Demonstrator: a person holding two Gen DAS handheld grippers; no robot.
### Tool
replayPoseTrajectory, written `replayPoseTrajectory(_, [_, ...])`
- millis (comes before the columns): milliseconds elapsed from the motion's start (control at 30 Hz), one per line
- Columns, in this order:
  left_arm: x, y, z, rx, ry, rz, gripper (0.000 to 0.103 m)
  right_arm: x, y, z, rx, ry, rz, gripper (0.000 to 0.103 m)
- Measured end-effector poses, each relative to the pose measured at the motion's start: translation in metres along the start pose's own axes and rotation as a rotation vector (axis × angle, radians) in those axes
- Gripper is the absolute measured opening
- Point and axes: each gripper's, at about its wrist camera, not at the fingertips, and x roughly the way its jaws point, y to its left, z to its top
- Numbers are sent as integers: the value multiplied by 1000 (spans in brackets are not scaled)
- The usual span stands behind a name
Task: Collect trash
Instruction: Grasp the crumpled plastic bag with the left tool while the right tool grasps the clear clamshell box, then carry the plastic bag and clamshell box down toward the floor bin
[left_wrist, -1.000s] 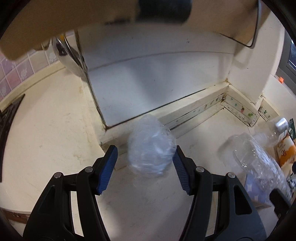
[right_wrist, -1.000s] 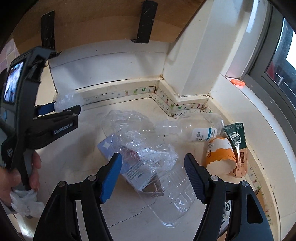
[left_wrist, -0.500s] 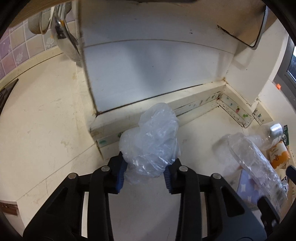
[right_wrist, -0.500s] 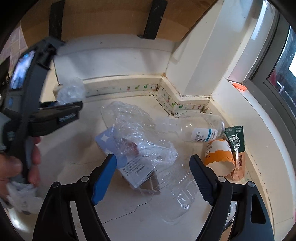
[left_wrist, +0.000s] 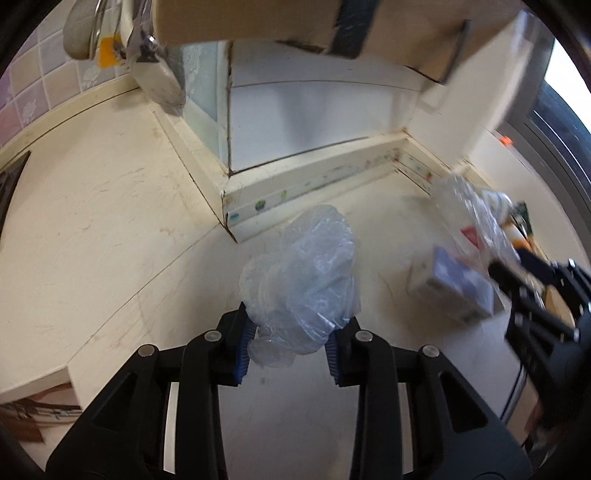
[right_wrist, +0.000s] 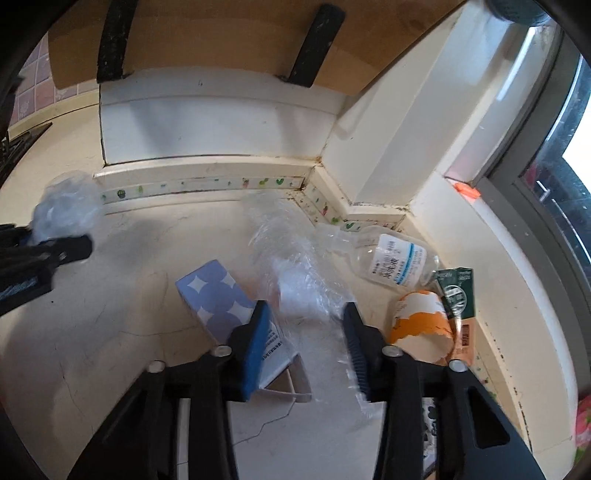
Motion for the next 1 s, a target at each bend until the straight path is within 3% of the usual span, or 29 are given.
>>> replayPoseTrajectory(267, [-49, 10, -10, 64, -14, -48, 29, -40, -28, 2, 178, -52, 19, 27])
replayPoseTrajectory(600, [-101, 40, -13, 123, -3, -106, 29, -113, -58, -2, 441, -81, 136, 27])
replayPoseTrajectory(800, [-138, 62, -24, 236, 13, -191, 29, -172, -29, -23, 539, -64, 118, 27])
replayPoseTrajectory(1000, [-174, 95, -45, 390, 27, -290, 29, -239, 40, -56, 657, -38, 52, 27])
